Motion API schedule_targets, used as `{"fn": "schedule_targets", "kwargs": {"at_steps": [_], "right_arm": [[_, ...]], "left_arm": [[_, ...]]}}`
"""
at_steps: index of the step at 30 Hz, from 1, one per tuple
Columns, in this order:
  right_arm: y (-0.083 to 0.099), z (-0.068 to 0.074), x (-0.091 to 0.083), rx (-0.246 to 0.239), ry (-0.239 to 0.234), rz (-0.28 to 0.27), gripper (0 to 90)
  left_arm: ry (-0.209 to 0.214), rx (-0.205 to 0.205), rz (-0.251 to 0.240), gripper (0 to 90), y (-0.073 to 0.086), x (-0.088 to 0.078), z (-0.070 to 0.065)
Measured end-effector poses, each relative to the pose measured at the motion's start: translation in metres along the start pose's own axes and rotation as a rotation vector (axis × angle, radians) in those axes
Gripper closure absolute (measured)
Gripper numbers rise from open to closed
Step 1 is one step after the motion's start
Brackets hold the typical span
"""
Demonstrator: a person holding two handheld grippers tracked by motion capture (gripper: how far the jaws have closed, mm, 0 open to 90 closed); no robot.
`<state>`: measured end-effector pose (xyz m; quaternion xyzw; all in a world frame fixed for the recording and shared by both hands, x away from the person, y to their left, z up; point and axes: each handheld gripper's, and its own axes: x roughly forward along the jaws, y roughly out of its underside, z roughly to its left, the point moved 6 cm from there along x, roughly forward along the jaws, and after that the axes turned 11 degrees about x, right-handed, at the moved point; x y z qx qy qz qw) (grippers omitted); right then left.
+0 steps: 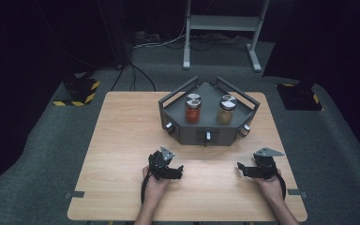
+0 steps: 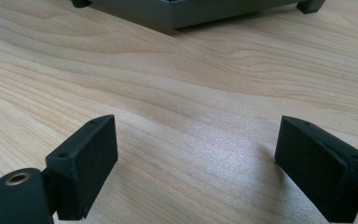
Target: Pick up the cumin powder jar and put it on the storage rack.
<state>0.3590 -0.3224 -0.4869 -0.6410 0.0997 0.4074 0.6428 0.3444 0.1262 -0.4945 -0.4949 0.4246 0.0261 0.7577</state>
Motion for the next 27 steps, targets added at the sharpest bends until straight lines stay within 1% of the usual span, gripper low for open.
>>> {"fn": "schedule_targets", "kwargs": {"at_steps": [5,12,17,27], "right_arm": [[-0.0016,0.0008,0.0014,0.000,0.008,0.014,13.0],[-0.0017,0.0012,0.0017,-0.003,0.011,0.014,12.9],[-0.0021,0.0044,0.0026,-0.023,0.026,0.019,12.4],[-0.0021,0.0057,0.0029,-0.028,0.030,0.021,12.2]], "left_arm": [[-0.001,-0.001,0.000,8.1,0.0000,-0.0001,-0.0002],[-0.001,-0.002,0.000,8.1,0.0000,-0.0001,-0.0003],[-0.001,-0.002,0.000,8.1,0.0000,-0.0001,-0.0003],[-0.001,-0.002,0.000,8.1,0.0000,-0.0001,-0.0004]]}}
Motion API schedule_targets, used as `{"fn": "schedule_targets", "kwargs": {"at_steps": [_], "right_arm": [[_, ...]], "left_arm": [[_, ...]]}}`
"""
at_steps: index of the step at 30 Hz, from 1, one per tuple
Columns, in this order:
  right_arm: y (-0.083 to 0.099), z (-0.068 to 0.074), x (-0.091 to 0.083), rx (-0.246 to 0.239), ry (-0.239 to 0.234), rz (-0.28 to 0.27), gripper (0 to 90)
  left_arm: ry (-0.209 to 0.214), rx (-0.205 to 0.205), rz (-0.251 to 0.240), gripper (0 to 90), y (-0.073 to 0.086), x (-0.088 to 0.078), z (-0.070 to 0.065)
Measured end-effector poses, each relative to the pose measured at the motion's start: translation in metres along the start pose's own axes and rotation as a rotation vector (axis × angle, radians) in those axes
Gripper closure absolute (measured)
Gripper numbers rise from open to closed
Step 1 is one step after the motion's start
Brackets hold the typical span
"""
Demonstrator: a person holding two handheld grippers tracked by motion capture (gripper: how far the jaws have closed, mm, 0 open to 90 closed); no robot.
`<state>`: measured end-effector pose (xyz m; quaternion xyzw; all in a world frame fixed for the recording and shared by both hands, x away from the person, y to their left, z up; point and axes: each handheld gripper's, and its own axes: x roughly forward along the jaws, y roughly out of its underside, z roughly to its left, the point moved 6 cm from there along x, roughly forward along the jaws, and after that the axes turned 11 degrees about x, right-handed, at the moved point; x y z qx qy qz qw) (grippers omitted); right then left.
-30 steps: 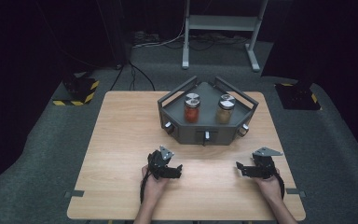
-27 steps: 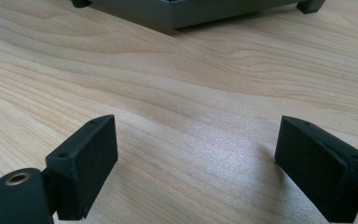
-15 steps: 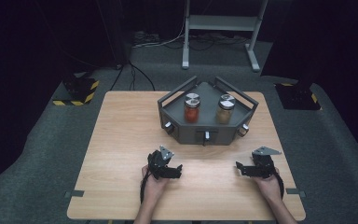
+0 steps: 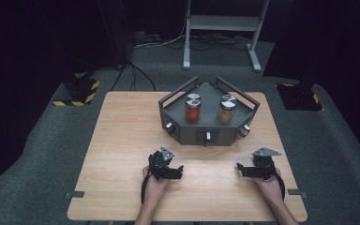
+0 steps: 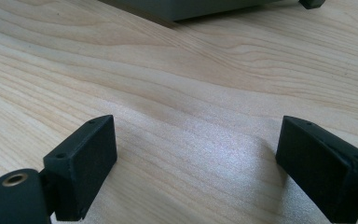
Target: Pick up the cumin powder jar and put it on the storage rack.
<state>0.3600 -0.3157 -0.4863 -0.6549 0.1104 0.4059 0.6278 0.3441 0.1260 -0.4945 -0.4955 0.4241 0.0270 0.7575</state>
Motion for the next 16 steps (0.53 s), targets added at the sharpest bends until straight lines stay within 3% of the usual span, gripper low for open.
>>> {"fn": "schedule_targets", "kwargs": {"at_steps": [16], "right_arm": [[-0.0001,0.0003,0.0001,-0.001,0.001,0.001,12.1]], "left_arm": [[-0.005,-0.004,0.001,8.2,0.0000,-0.0002,-0.0008]]}}
